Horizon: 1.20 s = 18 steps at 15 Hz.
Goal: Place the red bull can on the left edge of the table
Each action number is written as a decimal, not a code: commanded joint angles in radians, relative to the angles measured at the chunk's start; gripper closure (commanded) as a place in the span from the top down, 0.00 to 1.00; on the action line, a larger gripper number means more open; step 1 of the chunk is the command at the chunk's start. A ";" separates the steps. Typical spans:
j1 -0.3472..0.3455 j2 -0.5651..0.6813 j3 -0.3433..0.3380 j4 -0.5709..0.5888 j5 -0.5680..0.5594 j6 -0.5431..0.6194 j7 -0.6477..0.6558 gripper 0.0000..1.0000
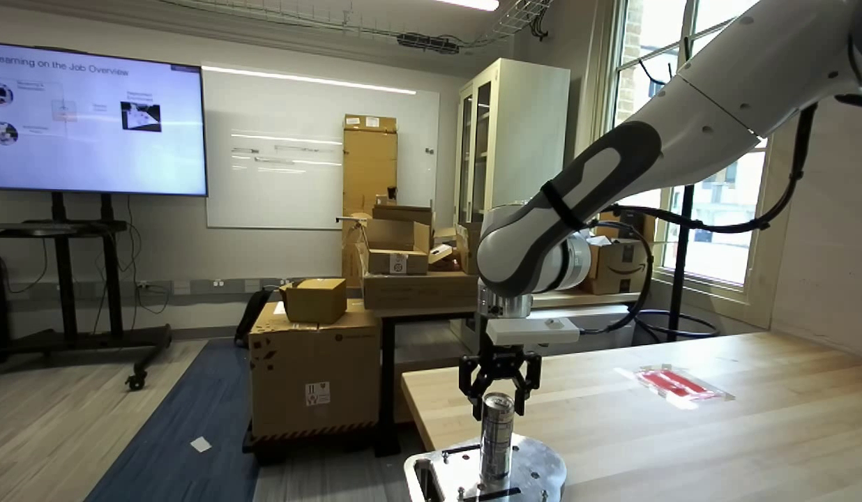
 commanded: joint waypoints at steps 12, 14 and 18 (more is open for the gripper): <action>-0.087 -0.387 -0.004 -0.162 0.097 -0.031 -0.037 1.00; -0.118 -0.414 -0.030 -0.171 0.097 -0.036 -0.023 1.00; -0.163 -0.451 -0.091 -0.207 -0.012 -0.030 0.025 1.00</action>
